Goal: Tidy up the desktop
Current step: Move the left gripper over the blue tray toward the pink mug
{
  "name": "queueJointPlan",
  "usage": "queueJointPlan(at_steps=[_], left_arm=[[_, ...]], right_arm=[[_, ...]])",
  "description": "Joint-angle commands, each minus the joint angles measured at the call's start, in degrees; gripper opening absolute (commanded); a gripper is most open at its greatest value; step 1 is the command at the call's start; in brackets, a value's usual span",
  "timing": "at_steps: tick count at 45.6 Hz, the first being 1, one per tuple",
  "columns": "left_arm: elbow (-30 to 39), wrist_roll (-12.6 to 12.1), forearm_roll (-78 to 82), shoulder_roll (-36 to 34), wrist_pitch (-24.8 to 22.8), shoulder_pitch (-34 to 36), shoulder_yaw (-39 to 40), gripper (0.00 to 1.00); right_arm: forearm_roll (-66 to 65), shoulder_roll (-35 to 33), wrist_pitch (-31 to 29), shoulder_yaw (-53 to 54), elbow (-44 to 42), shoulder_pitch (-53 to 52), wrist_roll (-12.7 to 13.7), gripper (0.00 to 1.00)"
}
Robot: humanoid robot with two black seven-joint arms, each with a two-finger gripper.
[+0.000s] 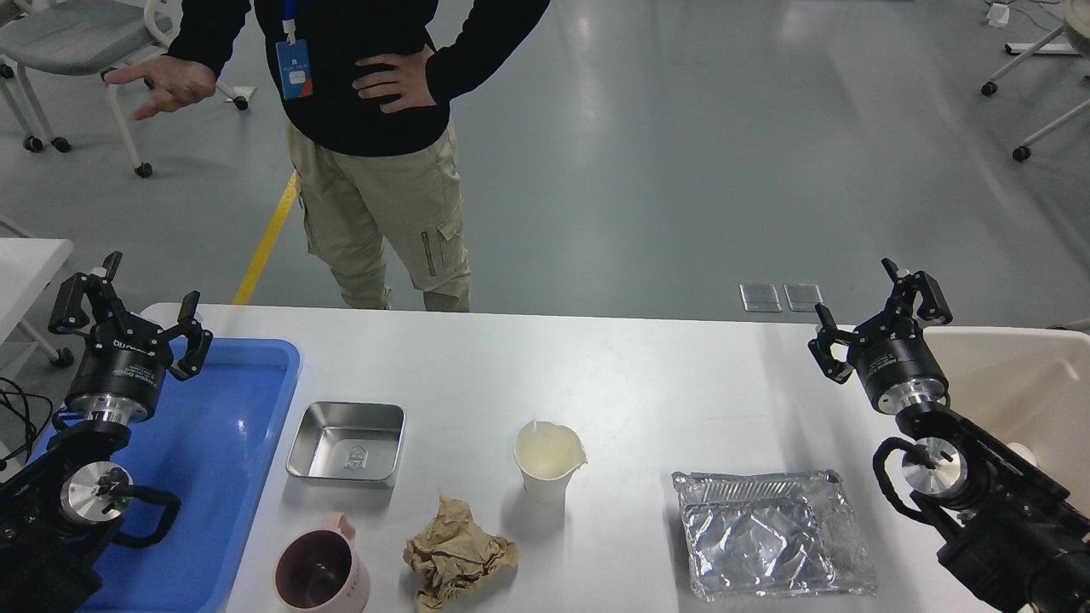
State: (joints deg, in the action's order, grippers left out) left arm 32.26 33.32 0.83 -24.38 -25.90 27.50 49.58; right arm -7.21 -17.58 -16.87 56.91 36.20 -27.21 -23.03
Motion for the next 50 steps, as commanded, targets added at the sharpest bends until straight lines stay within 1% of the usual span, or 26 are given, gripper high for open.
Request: queueJointPlan(at_steps=[1, 4, 16, 19, 20, 22, 27, 29, 36, 39, 42, 44, 50], left_arm=[[0.0, 0.2, 0.0, -0.8, 0.2, 0.4, 0.1, 0.96], [0.0, 0.2, 0.1, -1.3, -0.4, 0.2, 0.1, 0.96], [0.0, 0.1, 0.8, -1.5, -0.3, -0.3, -1.1, 0.96], [0.2, 0.2, 2.6, -1.7, -0.5, -0.3, -2.8, 0.96], [0.3, 0.4, 6.0, -2.2, -0.8, 0.3, -4.9, 0.96], [0.5, 1.5, 10.8, -3.3, -1.5, 1.0, -6.3, 0.96], [0.8, 6.5, 20.1, -6.3, -2.1, 2.5, -6.6, 0.96], [1.1, 7.7, 22.4, -7.6, -2.3, 2.8, -6.6, 0.96], [2.8, 8.6, 26.8, -14.0, -3.6, 3.2, -7.4, 0.96], [3.0, 8.9, 31.5, -16.3, -4.5, 3.3, -7.4, 0.96], [3.1, 9.9, 37.7, -18.1, -5.4, 3.3, -7.4, 0.96], [3.3, 10.5, 42.1, -19.0, -6.4, 3.6, -7.5, 0.96], [5.9, 11.2, 55.8, -22.7, -10.9, 3.9, -7.4, 0.96]], right_arm=[[0.0, 0.0, 0.1, 0.0, 0.0, 0.0, 0.0, 1.00], [0.0, -0.1, 0.2, -0.1, 0.0, 0.0, 0.0, 1.00], [0.0, -0.1, 0.3, -0.1, 0.0, 0.0, 0.1, 1.00], [0.0, 0.0, 0.3, -0.2, 0.0, 0.1, 0.1, 1.00], [0.0, 0.0, 0.3, -0.2, 0.0, 0.1, 0.1, 1.00], [0.0, 0.0, 0.3, -0.2, 0.0, 0.1, 0.1, 1.00], [0.0, 0.1, 0.3, -0.2, 0.1, 0.1, 0.1, 1.00], [0.0, 0.1, 0.3, -0.2, 0.1, 0.1, 0.0, 1.00], [0.0, 0.1, 0.3, 0.0, 0.1, 0.1, 0.1, 1.00], [0.0, 0.0, 0.3, 0.0, 0.0, 0.1, 0.1, 1.00], [0.0, 0.0, 0.3, 0.0, 0.0, 0.1, 0.1, 1.00], [0.0, 0.0, 0.3, 0.0, 0.0, 0.1, 0.1, 1.00], [0.0, 0.0, 0.1, 0.1, 0.0, 0.0, 0.1, 1.00]])
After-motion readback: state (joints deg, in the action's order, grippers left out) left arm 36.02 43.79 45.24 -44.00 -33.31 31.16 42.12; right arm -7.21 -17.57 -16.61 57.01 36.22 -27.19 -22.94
